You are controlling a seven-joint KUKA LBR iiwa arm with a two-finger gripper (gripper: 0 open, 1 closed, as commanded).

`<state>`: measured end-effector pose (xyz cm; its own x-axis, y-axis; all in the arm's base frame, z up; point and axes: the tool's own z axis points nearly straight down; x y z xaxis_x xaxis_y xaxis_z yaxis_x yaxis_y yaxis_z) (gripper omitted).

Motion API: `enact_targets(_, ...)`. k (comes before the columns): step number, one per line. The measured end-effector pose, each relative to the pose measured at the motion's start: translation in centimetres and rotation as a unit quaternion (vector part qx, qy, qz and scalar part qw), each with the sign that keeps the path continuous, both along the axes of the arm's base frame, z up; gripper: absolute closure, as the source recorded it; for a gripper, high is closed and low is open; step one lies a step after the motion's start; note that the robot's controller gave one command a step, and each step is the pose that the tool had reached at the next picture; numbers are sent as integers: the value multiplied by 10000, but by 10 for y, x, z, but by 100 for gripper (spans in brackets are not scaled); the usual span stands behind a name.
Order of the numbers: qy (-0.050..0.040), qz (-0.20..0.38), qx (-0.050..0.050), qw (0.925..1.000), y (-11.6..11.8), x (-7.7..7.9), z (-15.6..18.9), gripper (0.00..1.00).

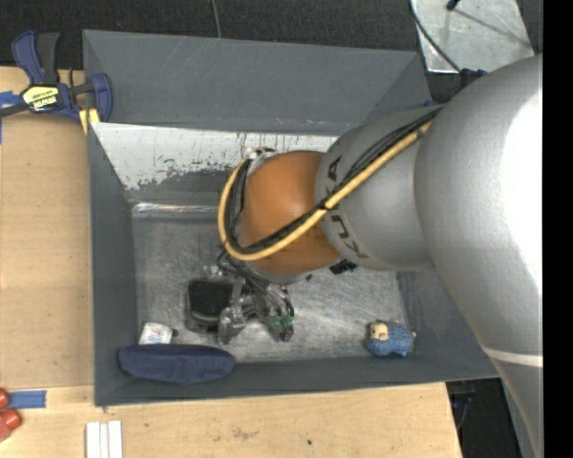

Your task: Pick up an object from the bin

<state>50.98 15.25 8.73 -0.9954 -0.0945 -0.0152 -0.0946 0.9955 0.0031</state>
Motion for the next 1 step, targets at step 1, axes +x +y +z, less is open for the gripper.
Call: enact_targets(1, 44, 811, -35, 9967, -62, 38, 199, 100)
